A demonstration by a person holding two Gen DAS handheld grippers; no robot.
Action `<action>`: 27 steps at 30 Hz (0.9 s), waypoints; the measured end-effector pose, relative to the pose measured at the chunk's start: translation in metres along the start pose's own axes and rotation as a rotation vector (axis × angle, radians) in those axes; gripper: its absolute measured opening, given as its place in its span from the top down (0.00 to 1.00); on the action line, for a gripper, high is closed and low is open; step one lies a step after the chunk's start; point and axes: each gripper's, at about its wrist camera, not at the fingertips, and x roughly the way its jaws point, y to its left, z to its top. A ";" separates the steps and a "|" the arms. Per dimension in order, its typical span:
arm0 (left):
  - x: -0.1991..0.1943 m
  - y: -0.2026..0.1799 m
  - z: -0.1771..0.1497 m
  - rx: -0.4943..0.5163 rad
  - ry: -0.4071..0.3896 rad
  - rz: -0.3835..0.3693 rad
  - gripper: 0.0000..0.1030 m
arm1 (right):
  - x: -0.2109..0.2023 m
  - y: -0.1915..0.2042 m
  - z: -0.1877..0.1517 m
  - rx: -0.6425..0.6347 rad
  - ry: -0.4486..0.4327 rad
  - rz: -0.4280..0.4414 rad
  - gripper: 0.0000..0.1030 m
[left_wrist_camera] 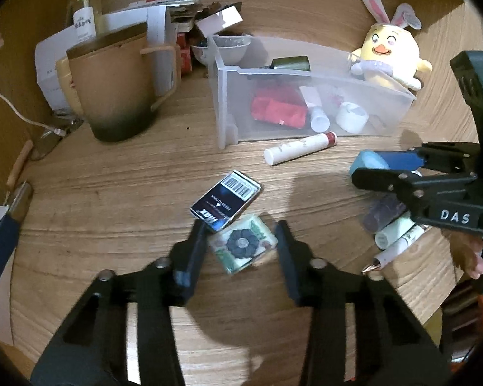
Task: Organize objects
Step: 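Grasp the teal tape roll with the right tool while the left tool grasps the green card packet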
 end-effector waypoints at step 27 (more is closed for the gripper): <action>-0.046 0.000 0.073 -0.033 -0.205 -0.053 0.60 | -0.085 -0.034 0.036 0.051 -0.261 -0.096 0.65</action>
